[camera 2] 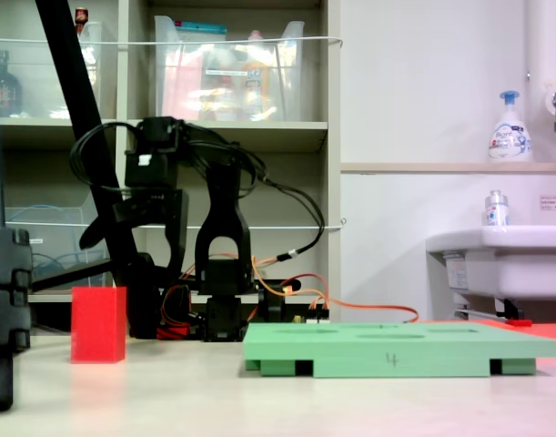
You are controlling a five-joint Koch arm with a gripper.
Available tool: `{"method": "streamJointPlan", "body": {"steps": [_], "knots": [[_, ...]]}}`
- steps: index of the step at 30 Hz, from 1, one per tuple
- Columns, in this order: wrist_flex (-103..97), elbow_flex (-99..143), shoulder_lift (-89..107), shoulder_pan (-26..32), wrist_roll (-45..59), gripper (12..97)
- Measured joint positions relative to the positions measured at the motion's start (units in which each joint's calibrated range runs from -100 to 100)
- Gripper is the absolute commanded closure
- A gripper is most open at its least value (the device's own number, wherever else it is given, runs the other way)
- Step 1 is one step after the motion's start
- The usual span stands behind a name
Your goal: Put the square block into the corresponding hole
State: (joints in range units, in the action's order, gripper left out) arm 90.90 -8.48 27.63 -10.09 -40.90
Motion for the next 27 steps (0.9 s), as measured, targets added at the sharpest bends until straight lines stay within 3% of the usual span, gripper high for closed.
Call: {"method": "streamJointPlan", "body": {"steps": [21, 27], "knots": [[-4.8, -12.6, -32.0, -0.7, 1.2, 28.3], [-5.3, -13.3, -32.8, -0.9, 1.2, 55.0]]}}
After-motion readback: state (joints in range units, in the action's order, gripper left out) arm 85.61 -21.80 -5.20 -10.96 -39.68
